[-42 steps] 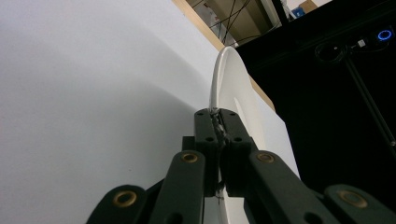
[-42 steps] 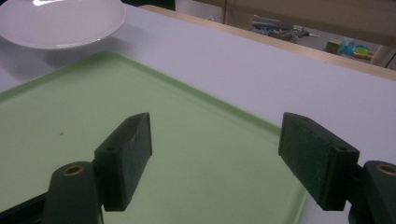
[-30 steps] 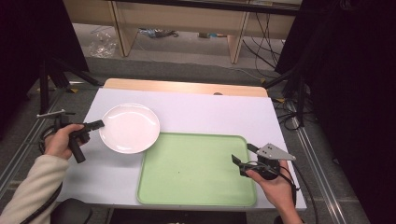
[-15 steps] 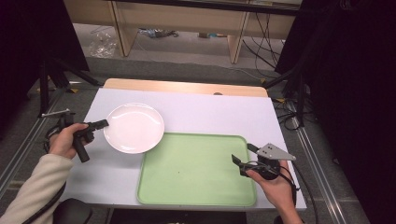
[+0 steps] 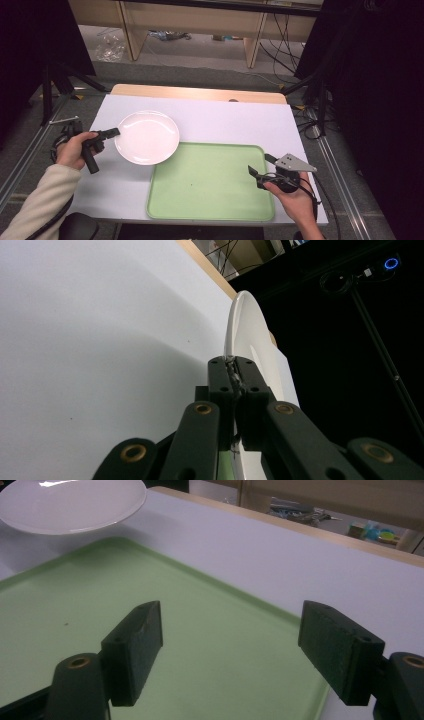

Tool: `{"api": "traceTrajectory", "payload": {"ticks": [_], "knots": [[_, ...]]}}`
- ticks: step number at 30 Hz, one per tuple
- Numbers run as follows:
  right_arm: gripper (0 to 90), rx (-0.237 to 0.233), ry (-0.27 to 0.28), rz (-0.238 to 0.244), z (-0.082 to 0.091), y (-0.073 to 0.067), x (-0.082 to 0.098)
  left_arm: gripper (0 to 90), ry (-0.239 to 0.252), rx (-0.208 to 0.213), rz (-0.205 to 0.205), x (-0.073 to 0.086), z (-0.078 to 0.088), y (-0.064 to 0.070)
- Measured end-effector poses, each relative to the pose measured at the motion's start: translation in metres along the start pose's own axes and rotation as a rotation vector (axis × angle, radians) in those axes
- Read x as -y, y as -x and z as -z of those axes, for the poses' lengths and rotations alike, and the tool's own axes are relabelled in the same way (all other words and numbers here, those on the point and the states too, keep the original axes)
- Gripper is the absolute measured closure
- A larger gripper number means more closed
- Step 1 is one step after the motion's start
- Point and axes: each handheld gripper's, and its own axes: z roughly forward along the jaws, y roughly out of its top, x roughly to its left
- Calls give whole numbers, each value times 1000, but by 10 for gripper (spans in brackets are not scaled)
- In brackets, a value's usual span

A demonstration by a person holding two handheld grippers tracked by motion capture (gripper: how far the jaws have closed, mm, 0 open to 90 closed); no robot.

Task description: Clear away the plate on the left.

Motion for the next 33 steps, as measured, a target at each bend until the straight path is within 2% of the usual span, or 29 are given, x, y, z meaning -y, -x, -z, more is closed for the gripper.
{"api": "traceTrajectory", "payload": {"ticks": [7, 8, 11, 12, 14, 17, 19, 23, 25, 26, 28, 29, 31, 32, 33], "knots": [[266, 0, 0, 0, 0, 0, 0, 867, -12, 6, -4, 2, -3, 3], [266, 0, -1, 0, 0, 0, 0, 867, -16, -3, -1, 2, -4, 4], [265, 0, -1, 1, 0, 0, 0, 867, -17, 12, -5, 3, -6, 5], [266, 0, 0, 0, 0, 0, 0, 867, -21, -3, 0, 3, -6, 6], [266, 10, 10, 13, 0, 1, 0, 867, -8, 20, 0, 4, -8, 6], [266, 3, 10, -1, 0, 0, 0, 867, -12, 24, 1, 5, -10, 7], [265, 0, 10, -1, 0, 0, 0, 867, -26, 9, 5, 5, -10, 9], [265, 1, 2, -1, 0, 0, 0, 866, -30, 15, -4, 6, -12, 10], [266, 4, 6, -1, 0, 0, 0, 866, -40, -7, 0, 7, -12, 10], [266, 4, 3, -1, 0, 0, 0, 866, -34, 20, -4, 7, -13, 11], [266, 5, 4, -1, 0, 1, 0, 866, -39, 13, -4, 7, -14, 12], [266, 4, 22, -2, -1, 0, 0, 866, -39, 0, 6, 8, -14, 13], [266, -6, 25, -11, -2, 0, 1, 866, -37, 27, -4, 8, -16, 13], [266, -7, 25, -10, -2, 0, 1, 866, -44, 7, 2, 8, -16, 15], [266, 9, 9, 6, 0, 1, 0, 867, -38, 16, 3, 9, -17, 15]]}}
